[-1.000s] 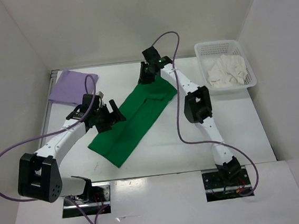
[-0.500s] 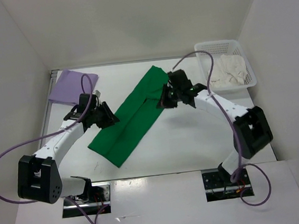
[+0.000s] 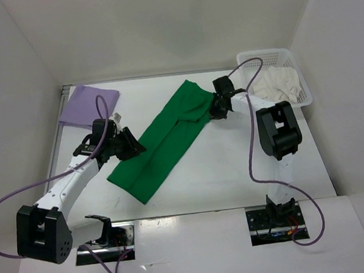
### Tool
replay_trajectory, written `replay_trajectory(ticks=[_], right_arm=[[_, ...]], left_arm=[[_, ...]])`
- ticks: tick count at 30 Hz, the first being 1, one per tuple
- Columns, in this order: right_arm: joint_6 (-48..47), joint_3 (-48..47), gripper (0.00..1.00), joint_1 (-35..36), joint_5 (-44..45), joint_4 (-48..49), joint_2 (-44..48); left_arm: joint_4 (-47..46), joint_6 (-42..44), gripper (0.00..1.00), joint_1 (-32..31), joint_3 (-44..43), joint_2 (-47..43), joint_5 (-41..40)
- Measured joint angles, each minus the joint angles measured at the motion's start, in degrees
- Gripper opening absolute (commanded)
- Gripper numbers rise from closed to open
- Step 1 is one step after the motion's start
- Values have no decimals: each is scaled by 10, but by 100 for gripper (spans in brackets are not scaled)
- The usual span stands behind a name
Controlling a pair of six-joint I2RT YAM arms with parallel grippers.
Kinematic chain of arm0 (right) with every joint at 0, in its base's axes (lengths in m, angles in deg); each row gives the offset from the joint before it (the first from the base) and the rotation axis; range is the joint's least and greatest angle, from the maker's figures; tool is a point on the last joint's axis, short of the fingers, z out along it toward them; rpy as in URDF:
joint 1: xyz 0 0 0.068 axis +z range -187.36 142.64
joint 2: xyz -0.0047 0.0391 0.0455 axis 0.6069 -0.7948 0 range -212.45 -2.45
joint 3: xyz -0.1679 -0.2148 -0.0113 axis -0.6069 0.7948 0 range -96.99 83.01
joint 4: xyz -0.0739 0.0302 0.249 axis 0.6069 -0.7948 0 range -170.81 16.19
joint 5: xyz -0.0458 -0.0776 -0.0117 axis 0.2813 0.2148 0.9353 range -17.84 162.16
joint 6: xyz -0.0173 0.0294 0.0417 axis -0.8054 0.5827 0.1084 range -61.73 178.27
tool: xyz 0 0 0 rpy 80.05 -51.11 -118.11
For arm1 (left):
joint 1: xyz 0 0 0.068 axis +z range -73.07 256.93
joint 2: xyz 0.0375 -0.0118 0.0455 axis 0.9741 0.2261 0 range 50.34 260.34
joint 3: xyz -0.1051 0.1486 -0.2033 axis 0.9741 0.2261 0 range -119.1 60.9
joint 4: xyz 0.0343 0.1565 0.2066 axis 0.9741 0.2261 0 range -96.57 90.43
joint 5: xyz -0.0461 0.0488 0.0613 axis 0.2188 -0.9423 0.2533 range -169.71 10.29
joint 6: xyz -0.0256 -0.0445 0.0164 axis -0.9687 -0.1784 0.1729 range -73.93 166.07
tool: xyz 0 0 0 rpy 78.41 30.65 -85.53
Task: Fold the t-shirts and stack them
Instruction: Rotate the tshirt 90 degrees
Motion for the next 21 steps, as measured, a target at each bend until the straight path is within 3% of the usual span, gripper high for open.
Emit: replay_trajectory(ticks=[9,14,16,17,21], right_arm=[[-2,-130,1,-6,29,-20,-126],[-7,-329,9,-5,-29,-64,-245],[-12,-400,14,-2,-45,-82,-283],[-14,-416,24,0,-48,-92,-288],[-21,-365,43,8,-50,-95,-235]], left_arm=[[5,-6,48,0,14,-36,12],[5,-8,50,-8,14,-37,15],[8,-8,50,-13,11,-32,15],[10,-9,52,-14,8,-30,15],[10,-10,55,-16,-1,-25,15]])
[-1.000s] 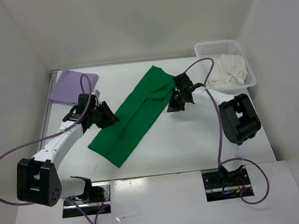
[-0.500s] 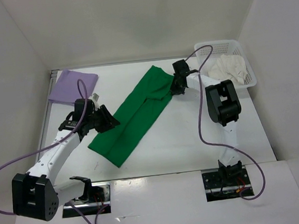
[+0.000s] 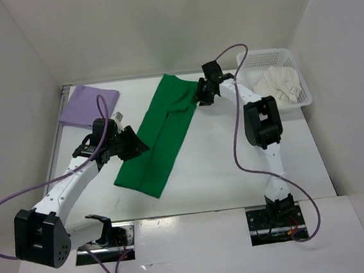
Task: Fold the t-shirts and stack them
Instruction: Rotate the tshirt 90 degrees
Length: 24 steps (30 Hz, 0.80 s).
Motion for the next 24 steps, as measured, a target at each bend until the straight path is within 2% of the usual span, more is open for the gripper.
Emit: replay_trajectory(ticks=[3,6,8,10,11,13,15,19,24], right_arm=[[2,156,45,5,-7,13,126],[23,334,38,25,-16,55,281],[47,415,36,68,-25,69,354],[73,478,36,145,-42,113,391],[89,506,36,188,-55,134,396],[121,560,44,267,-80,165,396],[146,605,48,302,-97,175,396],[178,627,48,294,-100,193,379],[200,596,48,289,-115,238,313]], left_arm=[[-6,-5,56,0,-3,9,0],[-8,-6,56,0,-3,20,-2],[-7,-4,56,1,-3,26,-3],[-7,1,56,4,-4,32,-4],[-5,6,56,8,-5,35,-5],[-3,10,56,13,-9,40,-7],[-2,12,56,17,-12,45,-10],[-1,23,56,17,-17,49,-12],[3,25,56,17,-18,49,-12]])
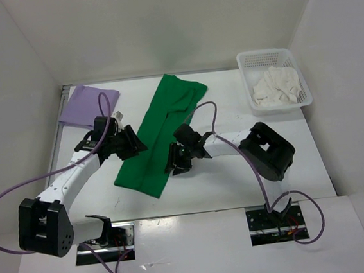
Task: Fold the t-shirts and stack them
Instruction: Rotate the tshirt 90 degrees
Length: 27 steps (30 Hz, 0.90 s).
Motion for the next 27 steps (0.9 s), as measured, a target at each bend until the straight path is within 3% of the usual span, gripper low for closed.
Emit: replay_trajectory(ticks=[1,4,6,10,12,16,17,18,22,27], right_arm=[[1,-15,43,1,-2,7,-14],[3,-54,12,5,-3,20,-55],[6,-60,2,5,-2,24,-65],[4,-22,0,-13,3,25,-37],[-10,41,5,-47,10,9,26],[-42,128,30,-146,36,-64,164],[-48,136,41,-156,39,-75,184],[-50,142,45,-158,39,-80,196],[-44,179,50,-141,37,-86,223],[-4,256,48,-140,60,-124,330]], left_arm=[[1,1,56,0,0,0,0],[5,2,56,0,0,0,0],[7,2,56,0,2,-1,0],[12,4,57,0,15,-3,1],[12,9,57,-5,23,-3,3],[12,7,57,-43,33,9,5],[12,6,57,-57,34,17,6],[11,2,57,-70,36,25,7],[19,-8,57,-107,54,35,7],[33,-35,57,-157,84,35,3]])
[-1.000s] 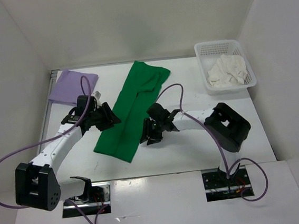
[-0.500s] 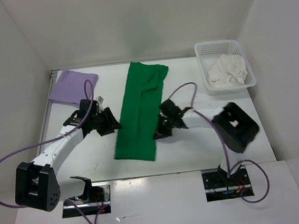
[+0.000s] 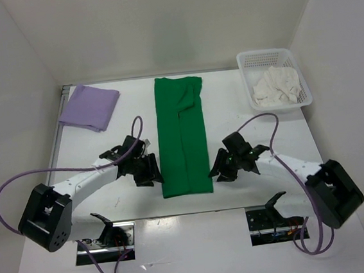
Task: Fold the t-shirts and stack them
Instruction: Rotate the tshirt 90 degrees, then grab the bottom of the folded rectangular tshirt with both arms
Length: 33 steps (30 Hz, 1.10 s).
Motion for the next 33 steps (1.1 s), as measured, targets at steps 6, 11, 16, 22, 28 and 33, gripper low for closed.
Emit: replay_trajectory(ticks=[6,11,16,22,28,33], right_arm=[[56,99,44,0,-20,-4,90],[66,103,44,2,-30,2,97],[75,101,44,32,-45,26,70],[82,98,41,45,-58,54,44],[82,90,37,45,-65,72,19],[80,90,37,46,-66,74,18]], left_arm=[[-8,-38,57,-43,59,0,2],[-32,-57,57,-42,66,24,21],[-56,-64,57,-42,68,24,28],[-78,-85,57,-42,73,-8,25],[-101,-100,51,-42,87,-9,30],[-103,-121,53,-42,106,-82,32]])
